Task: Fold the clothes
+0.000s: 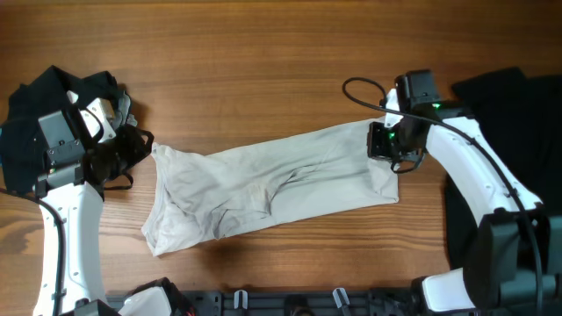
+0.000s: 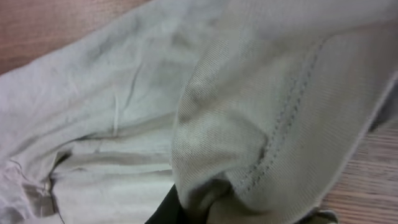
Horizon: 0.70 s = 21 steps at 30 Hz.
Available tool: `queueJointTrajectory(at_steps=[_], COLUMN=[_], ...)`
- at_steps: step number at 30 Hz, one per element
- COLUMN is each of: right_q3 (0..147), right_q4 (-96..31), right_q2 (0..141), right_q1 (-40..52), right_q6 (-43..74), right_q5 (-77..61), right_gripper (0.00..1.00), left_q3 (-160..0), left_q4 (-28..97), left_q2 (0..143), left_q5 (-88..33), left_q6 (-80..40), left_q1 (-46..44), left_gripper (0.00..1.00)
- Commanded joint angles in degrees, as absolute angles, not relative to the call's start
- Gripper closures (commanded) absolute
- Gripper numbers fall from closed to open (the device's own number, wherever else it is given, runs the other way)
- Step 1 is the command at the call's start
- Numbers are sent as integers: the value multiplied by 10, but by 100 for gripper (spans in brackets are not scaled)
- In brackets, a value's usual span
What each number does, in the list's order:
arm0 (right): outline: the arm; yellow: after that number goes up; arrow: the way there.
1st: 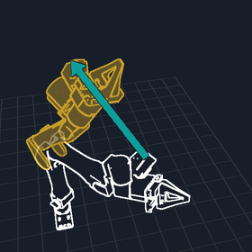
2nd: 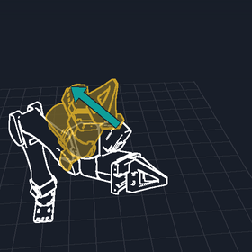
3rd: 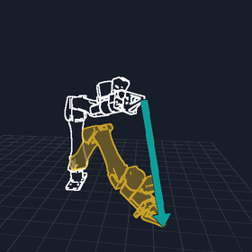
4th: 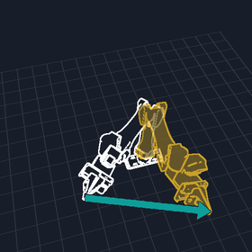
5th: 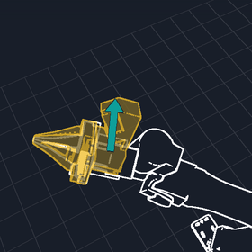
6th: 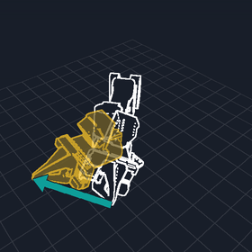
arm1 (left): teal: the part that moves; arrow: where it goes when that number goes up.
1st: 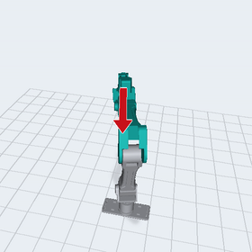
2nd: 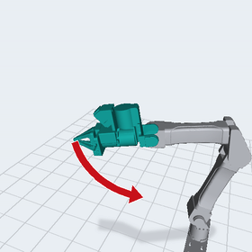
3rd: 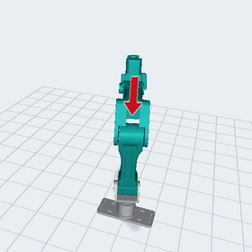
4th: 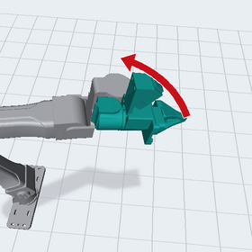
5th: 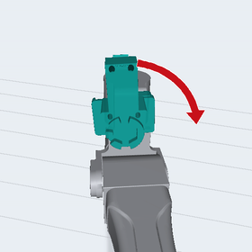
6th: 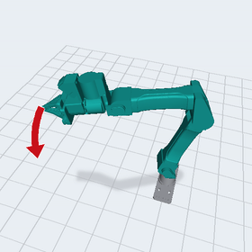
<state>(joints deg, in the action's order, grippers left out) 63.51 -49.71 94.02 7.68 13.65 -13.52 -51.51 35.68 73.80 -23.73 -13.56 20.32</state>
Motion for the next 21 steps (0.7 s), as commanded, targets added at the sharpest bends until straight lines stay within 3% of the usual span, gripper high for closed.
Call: queueJointTrajectory(at_steps=[1,2,6,8,10,12,18,20,21], right_q3=[630,630,657,665,665,660,650,650,650], right_q4=[-514,-522,-578,-571,-545,-509,-453,-427,-400], right_q2=[951,948,905,877,870,885,998,1036,1046], right_q1=[98,97,96,83,58,35,24,34,47], right_q6=[111,105,62,128,156,167,200,171,64], right_q5=[-155,-160,-115,-57,-46,-40,-41,-154,-295], right_gripper=[67,54,53,52,79,87,94,96,96], left_q3=[-525,-525,-525,-525,-525,-525,-525,-525,-525], left_q4=[357,357,357,356,356,356,358,358,358], left_q2=[728,728,728,728,728,728,728,728,728], left_q5=[-247,-247,-246,-246,-246,-246,-247,-247,-247], left_q6=[-124,-124,-124,-124,-124,-124,-124,-124,-124], left_q1=[200,200,200,200,200,200,200,200,200], left_gripper=[68,67,67,67,67,67,67,67,67])
